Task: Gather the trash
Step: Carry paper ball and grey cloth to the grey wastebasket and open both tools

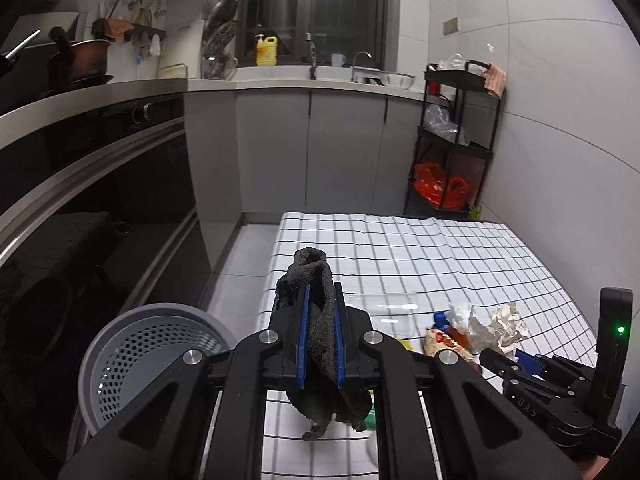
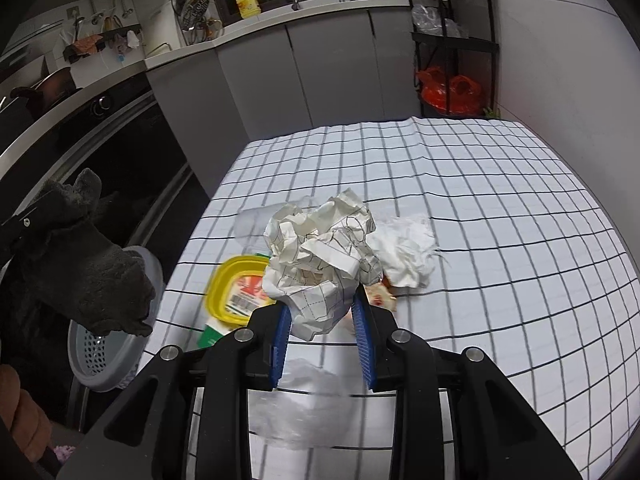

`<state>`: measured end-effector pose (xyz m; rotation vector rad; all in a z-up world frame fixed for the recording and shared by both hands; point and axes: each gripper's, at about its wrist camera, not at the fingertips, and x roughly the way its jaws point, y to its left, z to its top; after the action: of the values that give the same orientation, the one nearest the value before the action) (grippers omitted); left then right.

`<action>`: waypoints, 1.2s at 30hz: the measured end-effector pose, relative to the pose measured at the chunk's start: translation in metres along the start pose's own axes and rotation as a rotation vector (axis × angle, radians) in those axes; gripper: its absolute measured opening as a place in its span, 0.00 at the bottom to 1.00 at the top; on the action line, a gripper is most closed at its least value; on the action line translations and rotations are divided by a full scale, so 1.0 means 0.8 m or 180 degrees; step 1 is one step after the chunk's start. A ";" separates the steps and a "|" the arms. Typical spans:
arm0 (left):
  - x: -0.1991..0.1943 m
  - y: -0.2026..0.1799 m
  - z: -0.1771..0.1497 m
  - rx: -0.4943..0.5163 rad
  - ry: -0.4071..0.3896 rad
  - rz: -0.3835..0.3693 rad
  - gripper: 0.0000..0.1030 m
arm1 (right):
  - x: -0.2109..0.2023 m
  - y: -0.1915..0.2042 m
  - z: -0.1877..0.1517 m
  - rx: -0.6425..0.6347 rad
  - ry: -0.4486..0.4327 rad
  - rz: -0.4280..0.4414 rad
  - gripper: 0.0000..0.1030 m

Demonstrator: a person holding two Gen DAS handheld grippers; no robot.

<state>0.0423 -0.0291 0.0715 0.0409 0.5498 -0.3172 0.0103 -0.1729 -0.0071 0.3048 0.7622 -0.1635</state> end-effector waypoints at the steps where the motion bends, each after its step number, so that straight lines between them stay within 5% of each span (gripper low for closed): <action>1: -0.001 0.006 -0.001 -0.0010 0.0001 0.0030 0.10 | 0.001 0.008 0.000 -0.0015 -0.0003 0.0031 0.28; 22: 0.021 0.194 -0.040 -0.0365 0.0396 0.0981 0.10 | 0.074 0.220 -0.005 -0.0627 0.0278 0.0817 0.28; 36: 0.052 0.278 -0.089 -0.0598 0.0902 0.1164 0.10 | 0.143 0.323 -0.032 -0.1001 0.0725 0.1116 0.28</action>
<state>0.1082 0.1792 -0.0208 0.0041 0.8364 0.1004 0.1414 0.0752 -0.0498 0.1542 0.9325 0.3251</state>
